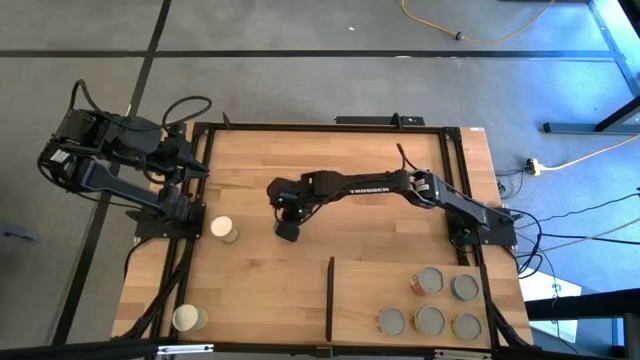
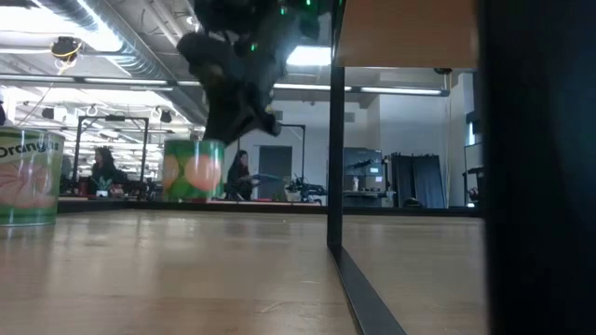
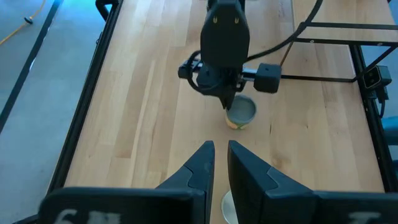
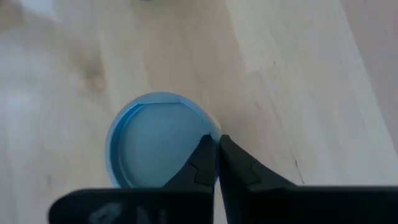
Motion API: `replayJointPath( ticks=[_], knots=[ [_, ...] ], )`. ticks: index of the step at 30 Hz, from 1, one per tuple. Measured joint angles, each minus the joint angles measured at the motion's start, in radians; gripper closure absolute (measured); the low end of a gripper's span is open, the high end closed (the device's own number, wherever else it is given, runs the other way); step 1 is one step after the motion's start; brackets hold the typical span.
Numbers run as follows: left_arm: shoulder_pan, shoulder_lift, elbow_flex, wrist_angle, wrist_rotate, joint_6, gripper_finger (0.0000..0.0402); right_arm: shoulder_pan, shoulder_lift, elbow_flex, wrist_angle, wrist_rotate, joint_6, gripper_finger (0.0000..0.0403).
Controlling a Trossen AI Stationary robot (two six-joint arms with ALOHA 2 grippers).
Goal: Pick and place cans onto a shelf
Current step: Put the canned peach on the shelf
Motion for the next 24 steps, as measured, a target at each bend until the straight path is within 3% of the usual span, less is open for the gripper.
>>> replayJointPath(
  ticks=[6,24],
  knots=[
    [0.0,0.0,0.0,-0.004,0.01,0.025,0.0364,0.016,-0.005,0.157,-0.158,0.032,-0.083,0.0397],
    [0.0,0.0,0.0,-0.003,0.042,0.051,0.0364,0.131,-0.267,0.154,-0.407,0.154,-0.051,0.0397]
  ],
)
